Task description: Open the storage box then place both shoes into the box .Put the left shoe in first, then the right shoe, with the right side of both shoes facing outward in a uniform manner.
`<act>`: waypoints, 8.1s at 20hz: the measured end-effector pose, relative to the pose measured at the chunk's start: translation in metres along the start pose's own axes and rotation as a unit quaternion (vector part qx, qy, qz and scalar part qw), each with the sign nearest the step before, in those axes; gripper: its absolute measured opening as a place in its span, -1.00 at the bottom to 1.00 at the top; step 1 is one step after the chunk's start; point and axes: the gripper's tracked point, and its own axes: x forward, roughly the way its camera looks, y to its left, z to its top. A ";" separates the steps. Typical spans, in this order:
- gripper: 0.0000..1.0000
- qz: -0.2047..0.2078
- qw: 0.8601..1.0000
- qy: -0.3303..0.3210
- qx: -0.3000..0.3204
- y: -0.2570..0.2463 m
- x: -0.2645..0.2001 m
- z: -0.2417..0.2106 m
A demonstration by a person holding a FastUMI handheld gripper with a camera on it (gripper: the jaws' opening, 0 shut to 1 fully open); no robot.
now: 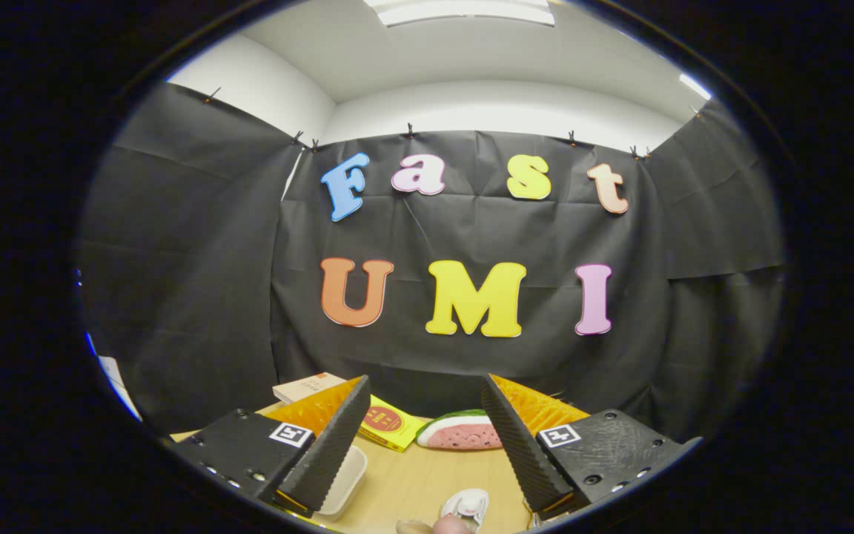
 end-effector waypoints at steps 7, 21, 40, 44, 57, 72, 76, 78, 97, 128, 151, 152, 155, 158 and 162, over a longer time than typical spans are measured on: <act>0.90 -0.009 1.000 -0.001 0.015 -0.020 -0.010 0.005; 0.90 0.020 0.999 0.030 0.039 -0.045 -0.005 -0.021; 0.91 0.143 0.960 0.207 0.120 0.013 0.033 -0.199; 0.90 0.150 0.943 0.249 0.160 0.058 0.041 -0.225; 0.91 0.156 0.833 0.368 0.382 0.129 0.063 -0.308; -0.35 0.206 0.749 0.393 0.493 0.137 0.060 -0.279; -1.00 0.192 0.772 0.402 0.454 0.138 0.056 -0.262; -1.00 0.203 0.782 0.392 0.440 0.142 0.058 -0.242; -0.65 0.306 0.867 0.322 0.226 0.373 0.071 -0.111; 0.91 0.010 0.973 0.228 0.034 -0.070 0.010 -0.181; 0.65 -0.046 0.895 0.425 0.124 -0.132 0.042 -0.445; 0.40 -0.046 0.895 0.427 0.123 -0.130 0.043 -0.445; -0.37 -0.055 0.885 0.438 0.146 -0.122 0.045 -0.448; -0.82 -0.066 0.869 0.456 0.180 -0.120 0.040 -0.450; -1.00 -0.082 0.849 0.470 0.228 -0.119 0.040 -0.438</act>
